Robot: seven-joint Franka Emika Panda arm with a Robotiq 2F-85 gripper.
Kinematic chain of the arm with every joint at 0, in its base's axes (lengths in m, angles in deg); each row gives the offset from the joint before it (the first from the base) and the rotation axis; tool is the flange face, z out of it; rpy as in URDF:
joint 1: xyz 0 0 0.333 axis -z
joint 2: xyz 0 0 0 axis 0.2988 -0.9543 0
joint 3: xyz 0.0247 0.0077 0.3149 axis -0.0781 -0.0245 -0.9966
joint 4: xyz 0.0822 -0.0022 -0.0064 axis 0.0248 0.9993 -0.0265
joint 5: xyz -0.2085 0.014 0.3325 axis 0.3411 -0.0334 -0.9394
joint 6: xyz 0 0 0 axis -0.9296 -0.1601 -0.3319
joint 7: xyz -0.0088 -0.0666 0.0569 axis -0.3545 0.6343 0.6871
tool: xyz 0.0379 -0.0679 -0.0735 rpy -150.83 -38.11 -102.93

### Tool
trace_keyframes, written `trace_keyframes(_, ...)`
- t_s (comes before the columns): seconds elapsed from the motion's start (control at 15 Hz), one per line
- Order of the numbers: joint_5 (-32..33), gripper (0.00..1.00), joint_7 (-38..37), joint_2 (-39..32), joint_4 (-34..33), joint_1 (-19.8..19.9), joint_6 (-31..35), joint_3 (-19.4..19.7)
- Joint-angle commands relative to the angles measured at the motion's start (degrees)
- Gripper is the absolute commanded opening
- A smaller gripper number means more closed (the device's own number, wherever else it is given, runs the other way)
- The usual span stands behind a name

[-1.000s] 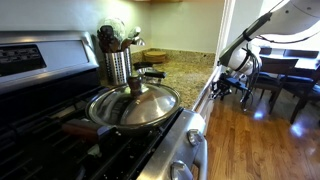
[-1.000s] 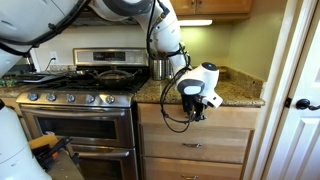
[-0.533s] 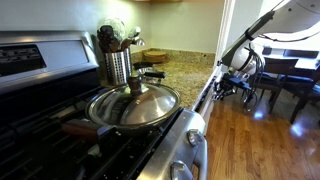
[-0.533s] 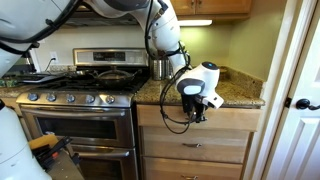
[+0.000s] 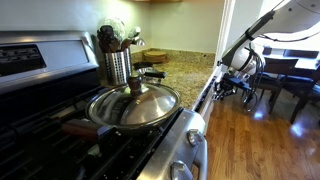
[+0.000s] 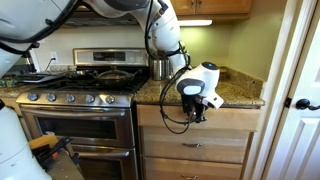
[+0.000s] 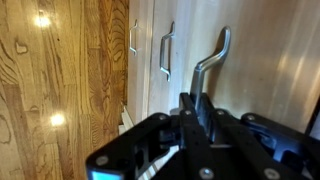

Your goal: Open the topmost drawer fully

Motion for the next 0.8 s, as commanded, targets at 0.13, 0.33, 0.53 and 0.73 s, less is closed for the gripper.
trace_keyframes(0.13, -1.00, 0.05, 3.82, 1.18, 6.44, 2.53, 3.23, -0.59)
trace_keyframes(0.33, -1.35, 0.05, 5.53, 2.58, 10.47, 3.54, 5.37, -0.96)
trace_keyframes(0.53, -2.14, 0.05, 7.10, 3.99, 13.55, 5.27, 7.04, -1.41)
trace_keyframes(0.73, -2.51, 0.05, 8.54, 5.11, 16.20, 6.73, 7.06, -0.70)
